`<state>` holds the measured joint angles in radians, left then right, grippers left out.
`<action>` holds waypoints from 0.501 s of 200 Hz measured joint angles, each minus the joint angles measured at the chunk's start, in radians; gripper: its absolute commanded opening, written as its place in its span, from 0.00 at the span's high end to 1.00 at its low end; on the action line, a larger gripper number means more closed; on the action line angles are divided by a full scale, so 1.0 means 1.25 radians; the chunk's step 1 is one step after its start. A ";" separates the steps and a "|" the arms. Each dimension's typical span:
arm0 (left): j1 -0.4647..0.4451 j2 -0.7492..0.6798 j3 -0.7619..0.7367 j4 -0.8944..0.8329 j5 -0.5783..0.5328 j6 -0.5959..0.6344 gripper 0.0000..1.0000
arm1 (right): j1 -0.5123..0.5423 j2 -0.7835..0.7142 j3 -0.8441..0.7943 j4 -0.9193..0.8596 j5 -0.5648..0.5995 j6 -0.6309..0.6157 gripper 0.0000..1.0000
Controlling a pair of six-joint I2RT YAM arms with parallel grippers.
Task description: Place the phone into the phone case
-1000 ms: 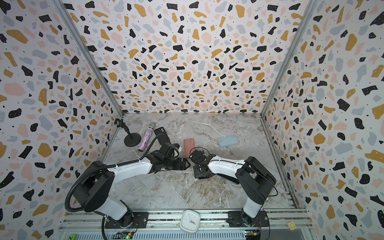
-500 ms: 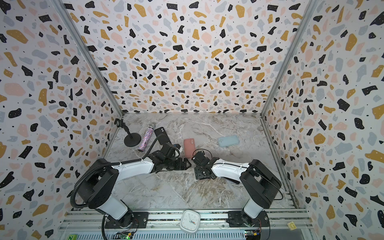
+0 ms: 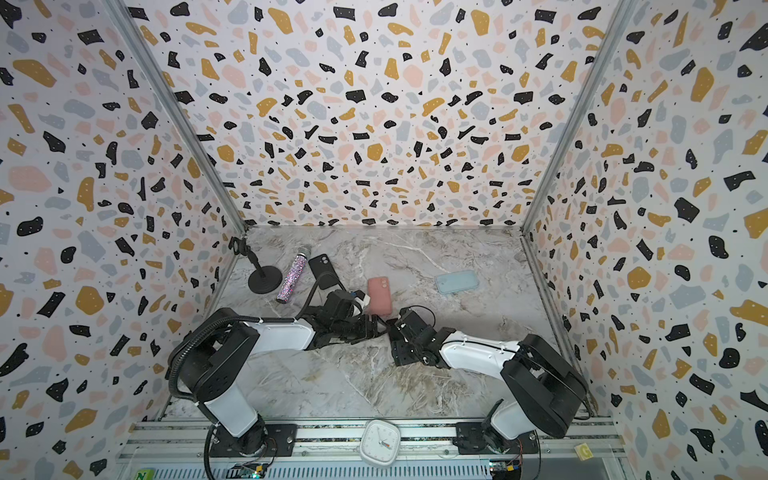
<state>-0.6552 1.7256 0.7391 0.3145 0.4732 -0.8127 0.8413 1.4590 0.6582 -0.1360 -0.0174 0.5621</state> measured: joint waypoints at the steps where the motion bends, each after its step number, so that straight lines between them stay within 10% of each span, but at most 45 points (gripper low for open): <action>1: 0.000 0.002 0.000 0.005 0.001 -0.002 0.25 | 0.000 0.000 -0.001 0.000 -0.001 0.000 0.52; 100: 0.019 0.091 -0.053 0.262 0.024 -0.035 0.56 | -0.005 -0.055 -0.064 0.056 -0.061 -0.018 0.55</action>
<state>-0.6315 1.8389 0.6731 0.6422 0.5034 -0.8570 0.8349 1.3907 0.5781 -0.0658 -0.0940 0.5400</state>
